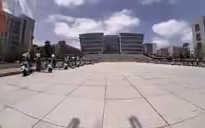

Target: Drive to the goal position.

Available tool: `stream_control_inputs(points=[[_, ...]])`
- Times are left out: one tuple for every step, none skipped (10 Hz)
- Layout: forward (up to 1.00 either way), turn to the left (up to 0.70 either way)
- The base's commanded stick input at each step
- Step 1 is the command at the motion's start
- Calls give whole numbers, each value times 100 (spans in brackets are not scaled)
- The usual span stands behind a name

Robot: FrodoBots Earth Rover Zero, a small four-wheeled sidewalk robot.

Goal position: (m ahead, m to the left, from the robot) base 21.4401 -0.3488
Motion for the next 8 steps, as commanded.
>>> stream_control_inputs(points=[[70,0],[70,0],[70,0],[70,0],[70,0],[70,0],[70,0],[70,0]])
